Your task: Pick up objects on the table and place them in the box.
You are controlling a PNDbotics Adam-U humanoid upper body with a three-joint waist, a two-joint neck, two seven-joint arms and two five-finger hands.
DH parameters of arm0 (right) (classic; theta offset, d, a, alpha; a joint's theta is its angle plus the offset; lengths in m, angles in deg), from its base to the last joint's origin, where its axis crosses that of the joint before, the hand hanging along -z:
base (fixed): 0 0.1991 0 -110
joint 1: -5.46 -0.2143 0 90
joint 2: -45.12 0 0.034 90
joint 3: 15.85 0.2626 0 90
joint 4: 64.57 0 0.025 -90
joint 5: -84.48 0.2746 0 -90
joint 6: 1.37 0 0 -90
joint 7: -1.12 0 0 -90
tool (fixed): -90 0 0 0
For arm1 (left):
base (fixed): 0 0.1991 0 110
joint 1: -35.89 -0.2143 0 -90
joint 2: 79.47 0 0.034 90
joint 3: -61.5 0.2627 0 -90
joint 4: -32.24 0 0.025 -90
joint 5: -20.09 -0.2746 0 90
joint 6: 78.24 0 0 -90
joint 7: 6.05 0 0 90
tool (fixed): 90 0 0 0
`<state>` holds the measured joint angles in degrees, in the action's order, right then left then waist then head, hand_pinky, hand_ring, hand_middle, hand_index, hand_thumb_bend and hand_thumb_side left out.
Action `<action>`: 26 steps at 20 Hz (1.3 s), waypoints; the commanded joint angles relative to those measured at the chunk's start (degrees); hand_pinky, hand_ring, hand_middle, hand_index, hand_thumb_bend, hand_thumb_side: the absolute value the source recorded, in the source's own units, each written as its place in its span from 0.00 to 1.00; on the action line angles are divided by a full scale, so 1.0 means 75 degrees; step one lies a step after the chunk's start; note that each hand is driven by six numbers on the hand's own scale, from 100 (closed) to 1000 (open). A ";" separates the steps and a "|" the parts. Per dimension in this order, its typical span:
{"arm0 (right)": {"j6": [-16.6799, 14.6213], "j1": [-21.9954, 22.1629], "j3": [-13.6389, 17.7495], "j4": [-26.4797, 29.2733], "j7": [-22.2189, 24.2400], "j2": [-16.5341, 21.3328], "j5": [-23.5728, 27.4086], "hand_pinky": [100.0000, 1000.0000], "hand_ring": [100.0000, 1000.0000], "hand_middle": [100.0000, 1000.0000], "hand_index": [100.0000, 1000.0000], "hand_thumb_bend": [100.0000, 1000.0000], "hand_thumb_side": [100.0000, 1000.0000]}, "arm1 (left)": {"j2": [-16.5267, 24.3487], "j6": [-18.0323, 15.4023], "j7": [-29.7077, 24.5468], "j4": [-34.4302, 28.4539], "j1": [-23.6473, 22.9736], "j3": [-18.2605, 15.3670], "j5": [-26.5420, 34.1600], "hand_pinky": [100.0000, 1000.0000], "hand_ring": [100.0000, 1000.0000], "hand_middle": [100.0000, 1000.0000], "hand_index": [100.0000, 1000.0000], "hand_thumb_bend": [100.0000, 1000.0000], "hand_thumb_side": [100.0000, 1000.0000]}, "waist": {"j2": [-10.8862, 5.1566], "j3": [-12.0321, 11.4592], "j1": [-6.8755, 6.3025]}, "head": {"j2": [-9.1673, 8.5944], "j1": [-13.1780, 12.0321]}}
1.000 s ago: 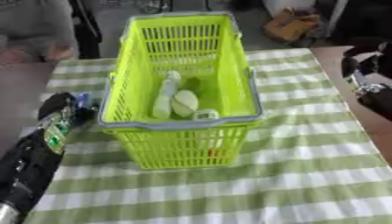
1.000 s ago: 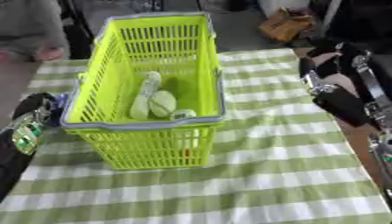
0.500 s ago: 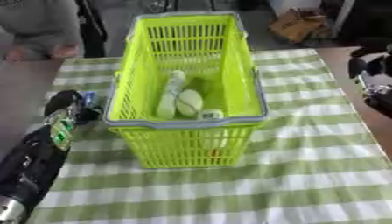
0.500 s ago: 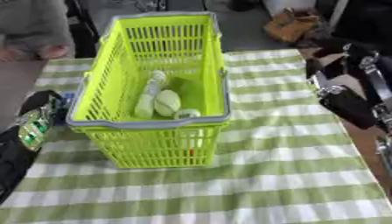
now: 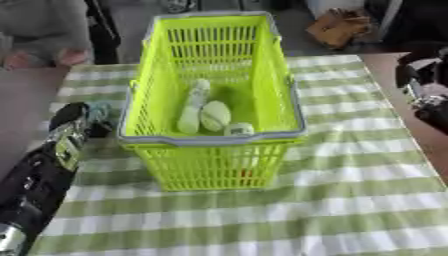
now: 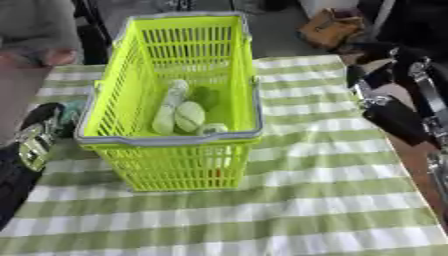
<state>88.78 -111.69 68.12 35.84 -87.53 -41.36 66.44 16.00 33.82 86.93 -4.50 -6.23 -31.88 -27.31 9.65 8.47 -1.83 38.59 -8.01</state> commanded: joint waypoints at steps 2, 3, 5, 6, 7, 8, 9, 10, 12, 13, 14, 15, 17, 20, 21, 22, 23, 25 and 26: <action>-0.0019 -0.0057 0.0079 0.0112 0.0004 0.0184 0.0064 0.57 0.51 0.67 0.85 0.19 0.54 | 0.0391 -0.0077 -0.0009 -0.0642 0.0096 -0.0030 0.0252 0.00 0.49 0.38 0.67 0.06 0.11 | -0.0185 -0.0024 0.0017 | 0.0023 0.0016; -0.0019 -0.0051 0.0080 0.0109 0.0004 0.0185 0.0063 0.57 0.51 0.67 0.85 0.19 0.54 | 0.0430 -0.0091 -0.0017 -0.0755 0.0100 -0.0025 0.0276 0.00 0.48 0.37 0.67 0.05 0.11 | -0.0196 -0.0037 0.0017 | 0.0028 0.0022; -0.0020 -0.0042 0.0083 0.0104 0.0003 0.0185 0.0059 0.57 0.51 0.67 0.85 0.19 0.54 | 0.0522 -0.0113 -0.0053 -0.0999 0.0098 -0.0027 0.0330 0.00 0.49 0.37 0.67 0.02 0.12 | -0.0220 -0.0059 0.0017 | 0.0033 0.0037; -0.0022 -0.0040 0.0085 0.0103 0.0003 0.0183 0.0057 0.57 0.51 0.67 0.85 0.19 0.54 | 0.0578 -0.0124 -0.0084 -0.1127 0.0096 -0.0035 0.0383 0.00 0.49 0.37 0.67 0.02 0.12 | -0.0233 -0.0067 0.0017 | 0.0030 0.0046; -0.0023 -0.0037 0.0086 0.0100 0.0003 0.0182 0.0055 0.57 0.51 0.67 0.85 0.19 0.54 | 0.0621 -0.0131 -0.0112 -0.1238 0.0098 -0.0035 0.0429 0.00 0.49 0.36 0.67 0.01 0.13 | -0.0243 -0.0071 0.0017 | 0.0030 0.0053; -0.0023 -0.0032 0.0085 0.0096 0.0005 0.0184 0.0052 0.57 0.51 0.67 0.85 0.19 0.54 | 0.0668 -0.0151 -0.0134 -0.1374 0.0109 -0.0031 0.0477 0.00 0.49 0.36 0.67 0.01 0.13 | -0.0253 -0.0074 0.0018 | 0.0033 0.0061; -0.0023 -0.0029 0.0085 0.0093 0.0007 0.0185 0.0051 0.57 0.51 0.67 0.85 0.19 0.54 | 0.0701 -0.0157 -0.0155 -0.1486 0.0113 -0.0029 0.0517 0.00 0.49 0.36 0.67 0.01 0.13 | -0.0260 -0.0076 0.0019 | 0.0034 0.0063; -0.0024 -0.0027 0.0085 0.0092 0.0009 0.0186 0.0049 0.57 0.51 0.67 0.85 0.19 0.54 | 0.0723 -0.0152 -0.0173 -0.1567 0.0112 -0.0026 0.0547 0.00 0.49 0.36 0.67 0.01 0.13 | -0.0264 -0.0076 0.0019 | 0.0035 0.0064; -0.0023 -0.0012 0.0091 0.0088 0.0005 0.0183 0.0049 0.57 0.51 0.67 0.85 0.19 0.54 | 0.0797 -0.0220 -0.0145 -0.1923 0.0167 -0.0043 0.0691 0.00 0.49 0.34 0.66 0.00 0.14 | -0.0290 -0.0085 0.0023 | 0.0036 0.0075; -0.0023 -0.0007 0.0094 0.0086 0.0002 0.0182 0.0050 0.57 0.51 0.67 0.85 0.19 0.54 | 0.0829 -0.0234 -0.0134 -0.2112 0.0171 -0.0046 0.0801 0.00 0.49 0.34 0.66 0.00 0.14 | -0.0299 -0.0087 0.0024 | 0.0034 0.0081; -0.0023 -0.0003 0.0095 0.0085 0.0000 0.0182 0.0050 0.57 0.51 0.67 0.85 0.19 0.54 | 0.0853 -0.0232 -0.0130 -0.2268 0.0165 -0.0044 0.0908 0.00 0.49 0.34 0.66 0.00 0.14 | -0.0304 -0.0088 0.0025 | 0.0032 0.0085; -0.0023 0.0000 0.0095 0.0083 -0.0001 0.0181 0.0051 0.57 0.51 0.67 0.85 0.19 0.54 | 0.0859 -0.0251 -0.0120 -0.2435 0.0186 -0.0035 0.1014 0.00 0.48 0.33 0.66 0.00 0.17 | -0.0314 -0.0087 0.0025 | 0.0029 0.0090; -0.0028 0.0002 0.0092 0.0081 0.0001 0.0171 0.0052 0.57 0.52 0.67 0.85 0.19 0.54 | 0.0813 -0.0456 -0.0147 -0.3149 0.0265 0.0063 0.1471 0.00 0.48 0.33 0.66 0.00 0.17 | -0.0337 -0.0085 0.0024 | 0.0014 0.0106; -0.0037 -0.0002 0.0080 0.0075 0.0018 0.0155 0.0052 0.57 0.52 0.67 0.85 0.19 0.54 | 0.0770 -0.0575 -0.0257 -0.4044 0.0359 0.0314 0.1925 0.00 0.48 0.33 0.66 0.00 0.17 | -0.0357 -0.0060 0.0030 | 0.0001 0.0104; -0.0038 -0.0003 0.0077 0.0070 0.0023 0.0153 0.0052 0.57 0.52 0.67 0.85 0.19 0.54 | 0.0745 -0.0628 -0.0326 -0.4317 0.0409 0.0417 0.2041 0.00 0.47 0.33 0.67 0.00 0.16 | -0.0364 -0.0044 0.0030 | 0.0001 0.0092; -0.0038 -0.0004 0.0074 0.0064 0.0026 0.0152 0.0054 0.57 0.52 0.67 0.85 0.19 0.54 | 0.0700 -0.0743 -0.0447 -0.4640 0.0487 0.0575 0.2179 0.00 0.47 0.33 0.67 0.00 0.16 | -0.0375 -0.0020 0.0027 | 0.0005 0.0075; -0.0038 -0.0004 0.0073 0.0060 0.0026 0.0151 0.0055 0.57 0.52 0.67 0.85 0.19 0.54 | 0.0681 -0.0788 -0.0546 -0.4869 0.0524 0.0671 0.2284 0.00 0.47 0.33 0.67 0.00 0.15 | -0.0381 -0.0006 0.0026 | 0.0005 0.0071; -0.0046 -0.0013 0.0063 0.0059 0.0036 0.0145 0.0058 0.57 0.52 0.67 0.85 0.19 0.54 | 0.0601 -0.0908 -0.0747 -0.5271 0.0637 0.0908 0.2413 0.00 0.47 0.33 0.67 0.00 0.14 | -0.0398 0.0037 0.0025 | 0.0007 0.0063; -0.0050 -0.0022 0.0053 0.0059 0.0045 0.0141 0.0059 0.57 0.52 0.67 0.85 0.19 0.54 | 0.0549 -0.1034 -0.0890 -0.5453 0.0720 0.1123 0.2402 0.00 0.46 0.34 0.66 0.00 0.11 | -0.0411 0.0066 0.0022 | 0.0001 0.0052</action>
<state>88.61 -111.15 68.12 35.70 -87.36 -41.36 66.44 19.54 26.80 81.25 -42.47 -2.59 -24.53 -9.99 7.63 8.97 -1.73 38.64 -7.38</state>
